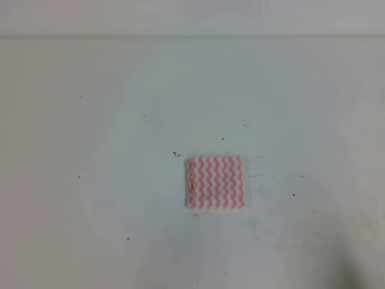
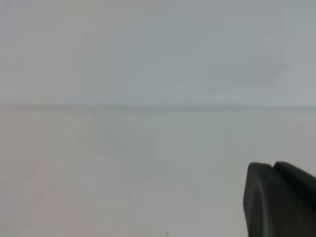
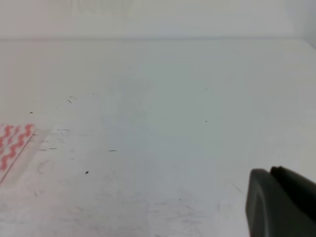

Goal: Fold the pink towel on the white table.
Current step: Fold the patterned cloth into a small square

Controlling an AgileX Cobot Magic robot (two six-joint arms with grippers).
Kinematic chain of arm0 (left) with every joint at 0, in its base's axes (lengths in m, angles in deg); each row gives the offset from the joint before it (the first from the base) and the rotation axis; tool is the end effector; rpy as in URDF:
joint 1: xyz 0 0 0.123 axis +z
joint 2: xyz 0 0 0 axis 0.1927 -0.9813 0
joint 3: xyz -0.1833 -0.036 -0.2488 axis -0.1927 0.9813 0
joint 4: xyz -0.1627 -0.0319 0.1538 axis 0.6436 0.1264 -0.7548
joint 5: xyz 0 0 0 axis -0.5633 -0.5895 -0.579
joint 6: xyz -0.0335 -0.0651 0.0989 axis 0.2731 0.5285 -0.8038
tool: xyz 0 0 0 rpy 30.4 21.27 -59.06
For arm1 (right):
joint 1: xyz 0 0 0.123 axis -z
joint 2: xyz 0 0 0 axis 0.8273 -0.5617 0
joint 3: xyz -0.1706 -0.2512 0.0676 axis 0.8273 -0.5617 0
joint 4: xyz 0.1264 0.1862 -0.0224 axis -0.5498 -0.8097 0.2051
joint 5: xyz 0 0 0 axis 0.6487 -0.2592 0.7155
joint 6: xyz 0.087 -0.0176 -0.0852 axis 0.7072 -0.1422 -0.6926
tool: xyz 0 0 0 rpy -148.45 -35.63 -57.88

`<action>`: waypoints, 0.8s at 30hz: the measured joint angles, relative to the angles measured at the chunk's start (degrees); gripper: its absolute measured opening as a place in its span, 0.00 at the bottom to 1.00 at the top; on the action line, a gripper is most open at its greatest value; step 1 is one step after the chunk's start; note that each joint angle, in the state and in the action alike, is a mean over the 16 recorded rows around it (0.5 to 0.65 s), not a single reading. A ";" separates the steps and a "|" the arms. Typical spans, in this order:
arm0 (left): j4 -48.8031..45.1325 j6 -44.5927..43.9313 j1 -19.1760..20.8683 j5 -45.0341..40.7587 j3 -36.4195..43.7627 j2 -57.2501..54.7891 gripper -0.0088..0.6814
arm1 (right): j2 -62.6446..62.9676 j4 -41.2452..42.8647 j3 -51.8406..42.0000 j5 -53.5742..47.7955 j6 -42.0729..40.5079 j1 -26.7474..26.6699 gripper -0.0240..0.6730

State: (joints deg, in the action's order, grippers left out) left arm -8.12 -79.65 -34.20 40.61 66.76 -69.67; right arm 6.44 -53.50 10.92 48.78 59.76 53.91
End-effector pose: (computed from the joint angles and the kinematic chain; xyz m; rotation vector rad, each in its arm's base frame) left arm 0.0520 -0.0058 0.2139 0.2456 1.5593 -0.1940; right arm 0.0327 0.0051 0.1783 0.0222 1.7644 0.1151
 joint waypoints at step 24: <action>-47.30 45.98 16.43 -25.94 0.05 10.89 0.01 | 0.08 -0.03 0.14 0.12 -0.13 0.00 0.01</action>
State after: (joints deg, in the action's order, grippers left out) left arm -55.42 -33.67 -17.77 14.67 66.81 -58.78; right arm 6.51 -53.52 11.05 48.89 59.62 53.91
